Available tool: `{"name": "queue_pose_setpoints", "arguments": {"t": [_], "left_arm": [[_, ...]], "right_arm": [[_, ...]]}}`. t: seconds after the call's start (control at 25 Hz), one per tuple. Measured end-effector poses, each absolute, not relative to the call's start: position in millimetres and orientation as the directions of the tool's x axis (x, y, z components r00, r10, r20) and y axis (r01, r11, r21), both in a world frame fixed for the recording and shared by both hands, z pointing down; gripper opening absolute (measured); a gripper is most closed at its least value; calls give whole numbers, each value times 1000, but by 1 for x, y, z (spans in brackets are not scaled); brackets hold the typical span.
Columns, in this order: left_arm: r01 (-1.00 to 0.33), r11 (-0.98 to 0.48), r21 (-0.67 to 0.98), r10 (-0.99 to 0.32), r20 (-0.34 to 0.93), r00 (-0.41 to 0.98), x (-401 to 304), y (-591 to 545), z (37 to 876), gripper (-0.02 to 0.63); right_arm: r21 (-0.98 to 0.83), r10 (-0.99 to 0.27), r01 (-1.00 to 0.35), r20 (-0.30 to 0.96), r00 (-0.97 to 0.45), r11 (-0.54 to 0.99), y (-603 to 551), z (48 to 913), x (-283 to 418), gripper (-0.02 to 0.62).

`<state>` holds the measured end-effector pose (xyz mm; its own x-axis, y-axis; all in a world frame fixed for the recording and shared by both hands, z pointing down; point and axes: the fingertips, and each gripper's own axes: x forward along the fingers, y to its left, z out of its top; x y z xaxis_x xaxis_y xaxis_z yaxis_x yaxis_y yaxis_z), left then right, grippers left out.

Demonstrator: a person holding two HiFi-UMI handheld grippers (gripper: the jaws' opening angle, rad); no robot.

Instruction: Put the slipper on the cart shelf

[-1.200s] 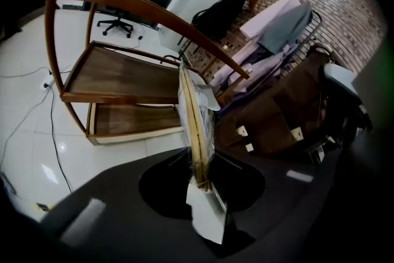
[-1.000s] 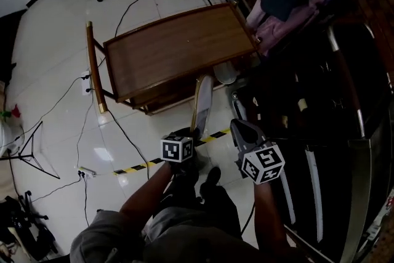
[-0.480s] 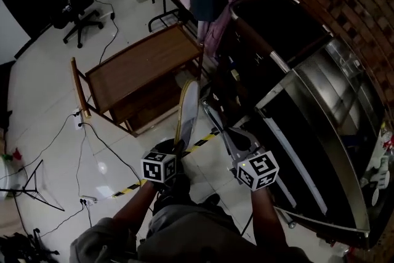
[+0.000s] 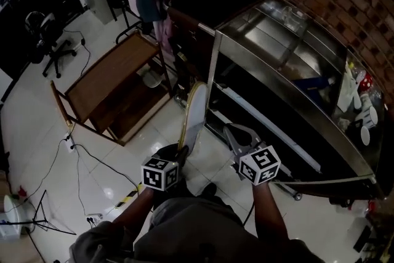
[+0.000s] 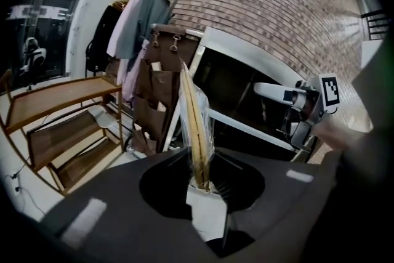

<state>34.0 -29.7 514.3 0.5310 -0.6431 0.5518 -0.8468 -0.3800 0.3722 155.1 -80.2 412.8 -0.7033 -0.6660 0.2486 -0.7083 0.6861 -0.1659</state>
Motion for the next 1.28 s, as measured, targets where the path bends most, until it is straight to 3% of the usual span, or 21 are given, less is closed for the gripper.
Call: {"name": "queue_pose_setpoints", "arguments": {"t": [0.68,1.28], "left_arm": [[-610,-701,369,-393,514,762,228,-77,504,74],[-484,-802,350,-261,524,811,290,-174,515,74]], "right_arm": [[-134,-920,-950,243,-308,282,-20,401,338,-2],[-124,-964,-992,257,-64,33,-58,388,370,-2]]}}
